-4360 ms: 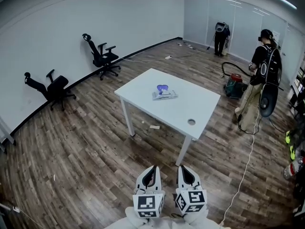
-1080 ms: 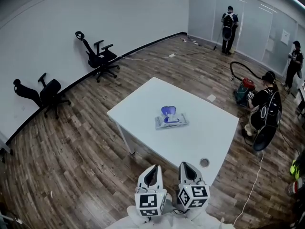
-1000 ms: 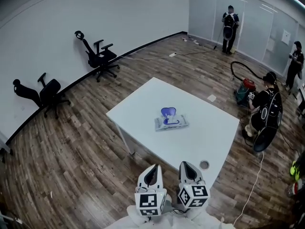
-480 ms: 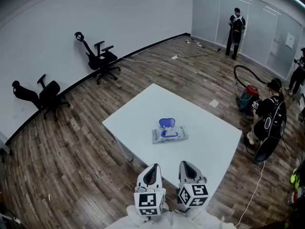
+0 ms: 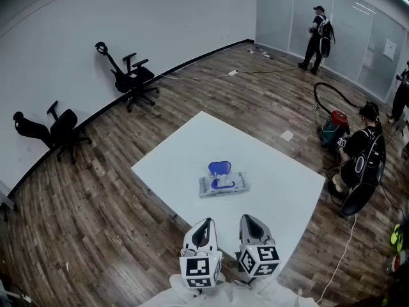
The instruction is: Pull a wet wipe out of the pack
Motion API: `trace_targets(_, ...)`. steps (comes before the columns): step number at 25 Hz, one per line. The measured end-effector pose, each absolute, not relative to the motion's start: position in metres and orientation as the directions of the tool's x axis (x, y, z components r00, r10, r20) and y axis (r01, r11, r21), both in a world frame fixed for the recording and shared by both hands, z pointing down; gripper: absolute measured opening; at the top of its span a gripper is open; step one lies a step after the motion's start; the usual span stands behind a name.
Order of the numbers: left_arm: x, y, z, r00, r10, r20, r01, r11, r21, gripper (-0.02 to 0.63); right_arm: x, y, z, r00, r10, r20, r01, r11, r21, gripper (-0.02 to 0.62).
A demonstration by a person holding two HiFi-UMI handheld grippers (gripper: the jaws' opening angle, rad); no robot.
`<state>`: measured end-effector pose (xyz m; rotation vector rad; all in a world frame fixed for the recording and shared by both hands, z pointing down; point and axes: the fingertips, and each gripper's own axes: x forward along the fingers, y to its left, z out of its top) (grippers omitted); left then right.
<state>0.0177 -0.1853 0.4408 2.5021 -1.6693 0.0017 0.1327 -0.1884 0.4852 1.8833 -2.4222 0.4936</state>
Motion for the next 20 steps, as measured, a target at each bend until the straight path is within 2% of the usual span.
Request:
trace_targets(9, 0.023, -0.196, 0.445, 0.379, -0.92, 0.097, -0.922, -0.367, 0.124, 0.0, 0.147, -0.195, 0.496, -0.246, -0.939, 0.239, -0.951, 0.186, -0.248, 0.009)
trace_targets(20, 0.013, -0.222, 0.441, 0.383, -0.918, 0.106, -0.921, -0.37, 0.124, 0.0, 0.129, -0.221, 0.497, -0.259, -0.931, 0.259, -0.95, 0.196, -0.244, 0.009)
